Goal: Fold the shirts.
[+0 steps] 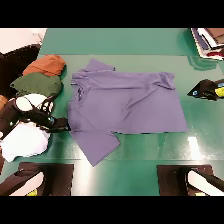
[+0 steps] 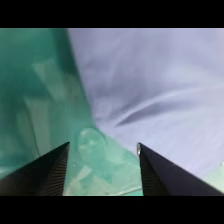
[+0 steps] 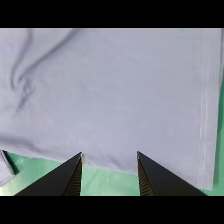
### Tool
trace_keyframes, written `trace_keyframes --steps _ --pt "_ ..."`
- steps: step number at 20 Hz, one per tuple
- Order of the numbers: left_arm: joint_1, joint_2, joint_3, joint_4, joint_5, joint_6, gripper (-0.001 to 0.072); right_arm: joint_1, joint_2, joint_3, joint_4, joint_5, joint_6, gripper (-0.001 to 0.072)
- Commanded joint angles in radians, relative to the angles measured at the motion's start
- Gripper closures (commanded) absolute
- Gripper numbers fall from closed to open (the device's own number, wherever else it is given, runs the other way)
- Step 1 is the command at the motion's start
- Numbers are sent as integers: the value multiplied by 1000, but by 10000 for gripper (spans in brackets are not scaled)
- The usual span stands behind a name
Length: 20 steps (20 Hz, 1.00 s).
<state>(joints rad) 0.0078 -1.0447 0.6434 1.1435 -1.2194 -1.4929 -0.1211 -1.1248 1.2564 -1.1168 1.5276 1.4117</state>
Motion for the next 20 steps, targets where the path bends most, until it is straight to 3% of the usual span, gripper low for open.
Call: trace_keyframes --steps 1,7,8,10,13,17,19,20 --pt "1 18 -97 -93 95 12 203 -3 56 -63 1 -25 0 325" --pt "-108 12 -105 -161 233 4 215 -3 99 -105 0 -37 0 325" --pt "-121 12 -105 -161 232 -9 248 -3 98 -105 -1 -29 0 325" --pt "-120 15 -102 -172 233 -11 681 -5 98 -105 -16 -19 0 325" --pt "-120 18 -39 -155 195 5 682 -74 99 -130 -47 18 -1 324" --pt "-120 17 77 -149 162 10 682 -292 102 -343 -74 7 0 320" --pt "-120 17 100 -149 172 10 682 -404 98 -489 -52 -56 0 199" --pt "-120 17 101 -150 183 11 682 -439 89 -545 -38 -93 -1 200"
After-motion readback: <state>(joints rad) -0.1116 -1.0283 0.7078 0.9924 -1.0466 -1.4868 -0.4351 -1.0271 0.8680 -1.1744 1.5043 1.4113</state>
